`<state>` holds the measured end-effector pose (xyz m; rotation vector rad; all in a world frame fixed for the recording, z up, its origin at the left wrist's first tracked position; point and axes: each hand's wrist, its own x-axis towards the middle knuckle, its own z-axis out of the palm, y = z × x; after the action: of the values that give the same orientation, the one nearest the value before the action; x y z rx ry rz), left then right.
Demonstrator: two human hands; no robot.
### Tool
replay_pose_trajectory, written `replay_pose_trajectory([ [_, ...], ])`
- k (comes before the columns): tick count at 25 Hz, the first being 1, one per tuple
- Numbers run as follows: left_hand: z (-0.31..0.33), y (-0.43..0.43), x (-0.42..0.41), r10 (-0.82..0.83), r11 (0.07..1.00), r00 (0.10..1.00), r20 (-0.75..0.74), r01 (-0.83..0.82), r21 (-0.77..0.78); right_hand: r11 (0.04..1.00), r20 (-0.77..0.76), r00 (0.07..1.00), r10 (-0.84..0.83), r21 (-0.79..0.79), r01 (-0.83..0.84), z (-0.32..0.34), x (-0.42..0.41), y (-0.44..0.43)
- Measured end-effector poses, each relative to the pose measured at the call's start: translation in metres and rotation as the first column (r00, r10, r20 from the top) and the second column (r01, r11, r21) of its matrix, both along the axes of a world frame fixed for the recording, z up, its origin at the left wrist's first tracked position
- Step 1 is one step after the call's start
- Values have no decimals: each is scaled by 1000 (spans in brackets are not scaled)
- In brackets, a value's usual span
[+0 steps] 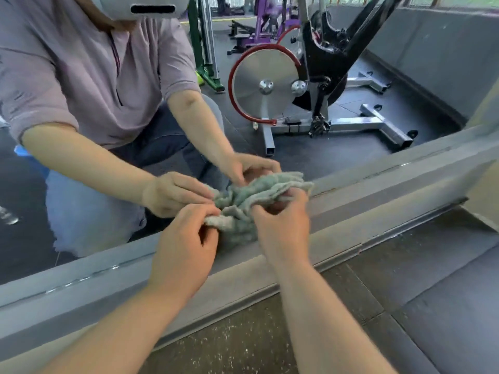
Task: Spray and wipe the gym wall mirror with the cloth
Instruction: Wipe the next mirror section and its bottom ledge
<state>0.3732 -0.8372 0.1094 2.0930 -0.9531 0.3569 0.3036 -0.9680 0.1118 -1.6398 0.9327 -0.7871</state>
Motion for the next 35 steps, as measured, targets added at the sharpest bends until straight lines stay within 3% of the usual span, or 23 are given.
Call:
replay_pose_trajectory([
  [4,-9,-16,3,-32,998,996,83,28,55,966,-90,991,104,-228,-122,-16,13,-7],
  [7,-6,-23,-3,-68,997,987,143,61,53,957,-73,995,73,-276,-91,-24,8,-29],
  [9,-2,-29,-8,-136,991,974,180,136,13,988,108,992,-67,-131,81,-26,2,-52],
  [11,1,-33,-11,-160,985,970,181,169,-33,949,261,912,-316,111,296,-19,-1,-76],
  [13,4,-30,-11,-139,985,975,172,154,-79,948,306,897,-318,126,293,-7,7,-67],
  [15,8,-26,-8,-66,989,983,170,87,-122,980,237,968,-87,-154,126,-10,22,-15],
  [17,15,-27,-6,-31,984,985,168,59,-167,865,65,985,158,-490,-107,-28,24,32],
  [18,16,-26,-10,-33,982,984,174,65,-178,799,28,986,164,-591,-116,-32,22,23],
  [19,18,-24,-11,-53,980,979,198,90,-180,792,88,991,106,-610,-30,-35,24,-5],
  [21,19,-19,-10,-108,975,970,216,146,-168,917,197,963,-181,-319,238,-21,19,-71],
  [23,15,-15,-8,-118,976,970,212,153,-157,931,235,907,-350,-18,364,-16,14,-103],
  [24,15,-14,-6,-86,976,974,211,125,-180,939,231,919,-319,-53,340,-18,20,-92],
  [26,18,-11,-3,-43,961,978,203,96,-260,933,259,963,-71,-325,156,-28,34,-28],
  [28,20,-18,-1,-39,949,979,198,98,-299,796,178,951,255,-597,-102,-38,30,22],
  [29,23,-23,0,-62,945,978,200,122,-303,719,126,938,324,-677,-157,-41,28,19],
  [30,24,-26,0,-81,944,976,204,141,-298,705,156,946,286,-702,-97,-36,27,-2],
  [31,26,-28,-2,-88,949,974,210,147,-280,751,231,955,186,-661,14,-31,27,-30],
  [33,23,-30,-5,-107,964,969,222,156,-214,915,386,906,-175,-277,295,-11,15,-82],
  [34,23,-26,-4,-100,969,971,219,145,-202,943,447,852,-272,-51,328,-2,18,-95],
  [35,22,-25,-4,-95,971,972,215,138,-195,943,480,818,-318,71,325,1,24,-95],
])
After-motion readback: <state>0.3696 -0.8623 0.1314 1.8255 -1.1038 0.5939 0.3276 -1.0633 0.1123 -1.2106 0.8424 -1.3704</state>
